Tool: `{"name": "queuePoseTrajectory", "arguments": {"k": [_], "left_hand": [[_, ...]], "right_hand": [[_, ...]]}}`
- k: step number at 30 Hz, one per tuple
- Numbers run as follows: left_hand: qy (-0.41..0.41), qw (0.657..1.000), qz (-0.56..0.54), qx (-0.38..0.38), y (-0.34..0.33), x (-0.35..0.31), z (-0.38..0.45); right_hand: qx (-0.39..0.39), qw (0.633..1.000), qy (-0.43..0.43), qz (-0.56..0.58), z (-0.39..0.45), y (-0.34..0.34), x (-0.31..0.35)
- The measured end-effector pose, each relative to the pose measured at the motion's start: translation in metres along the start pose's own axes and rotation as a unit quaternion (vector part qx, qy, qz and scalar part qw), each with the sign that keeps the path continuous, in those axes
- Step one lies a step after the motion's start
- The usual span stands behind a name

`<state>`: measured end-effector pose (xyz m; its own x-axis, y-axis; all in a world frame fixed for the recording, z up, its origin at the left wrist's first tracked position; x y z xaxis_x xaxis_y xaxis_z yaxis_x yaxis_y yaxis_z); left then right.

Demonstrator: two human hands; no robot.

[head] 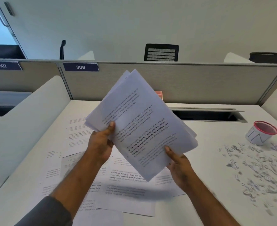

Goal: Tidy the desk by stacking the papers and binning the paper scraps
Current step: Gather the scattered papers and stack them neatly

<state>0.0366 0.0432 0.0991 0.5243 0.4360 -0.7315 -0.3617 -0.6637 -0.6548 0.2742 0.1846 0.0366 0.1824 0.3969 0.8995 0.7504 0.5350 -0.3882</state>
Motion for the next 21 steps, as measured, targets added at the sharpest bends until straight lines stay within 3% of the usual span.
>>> {"name": "queuePoseTrajectory", "arguments": {"k": [5, 11, 17, 21], "left_hand": [[0.064, 0.996, -0.061, 0.002, 0.013, 0.026, -0.005], [0.108, 0.993, -0.053, 0.0, 0.033, 0.043, -0.008], [0.044, 0.986, 0.155, 0.043, 0.056, -0.005, 0.008], [0.016, 0.934, 0.307, 0.181, 0.008, -0.026, 0.006]], "right_hand": [[-0.037, 0.998, 0.058, 0.004, 0.001, 0.001, 0.033], [-0.057, 0.997, 0.051, -0.028, 0.002, 0.008, 0.06], [-0.025, 0.995, 0.047, -0.085, 0.003, 0.025, 0.085], [0.018, 0.991, 0.044, -0.128, 0.003, 0.02, 0.087]]}}
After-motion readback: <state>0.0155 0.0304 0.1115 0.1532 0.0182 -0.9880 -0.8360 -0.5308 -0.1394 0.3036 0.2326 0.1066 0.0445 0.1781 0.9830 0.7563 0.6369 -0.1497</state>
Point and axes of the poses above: each hand's wrist, its own z-axis towards the middle knuckle, its own y-axis out of the back of the hand, x = y × z, the point moved 10 cm from there along z, towards the middle knuckle, and after that the axes turned 5 degrees about -z, right-handed, at the moved point
